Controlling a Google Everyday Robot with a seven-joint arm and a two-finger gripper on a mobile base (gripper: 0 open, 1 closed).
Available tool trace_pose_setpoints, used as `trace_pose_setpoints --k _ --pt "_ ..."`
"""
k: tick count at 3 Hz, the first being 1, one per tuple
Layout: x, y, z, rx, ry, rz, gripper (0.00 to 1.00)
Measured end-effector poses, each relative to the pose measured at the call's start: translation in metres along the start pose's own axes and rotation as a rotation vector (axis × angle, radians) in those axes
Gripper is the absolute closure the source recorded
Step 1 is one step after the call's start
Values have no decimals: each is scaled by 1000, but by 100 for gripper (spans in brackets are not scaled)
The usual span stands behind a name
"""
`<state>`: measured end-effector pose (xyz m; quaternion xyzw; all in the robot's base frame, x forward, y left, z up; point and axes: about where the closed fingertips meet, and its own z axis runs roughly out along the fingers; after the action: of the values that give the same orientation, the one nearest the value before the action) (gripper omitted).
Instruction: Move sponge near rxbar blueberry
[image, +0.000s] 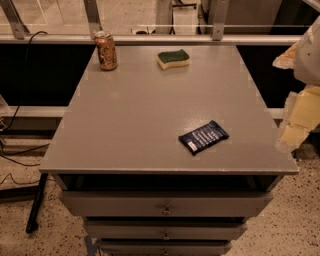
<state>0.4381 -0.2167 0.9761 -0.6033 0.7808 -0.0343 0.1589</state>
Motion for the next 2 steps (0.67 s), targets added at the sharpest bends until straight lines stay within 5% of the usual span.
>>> trace_pose_setpoints --k 2 --pt "-17 -21 19 14 -50 -14 0"
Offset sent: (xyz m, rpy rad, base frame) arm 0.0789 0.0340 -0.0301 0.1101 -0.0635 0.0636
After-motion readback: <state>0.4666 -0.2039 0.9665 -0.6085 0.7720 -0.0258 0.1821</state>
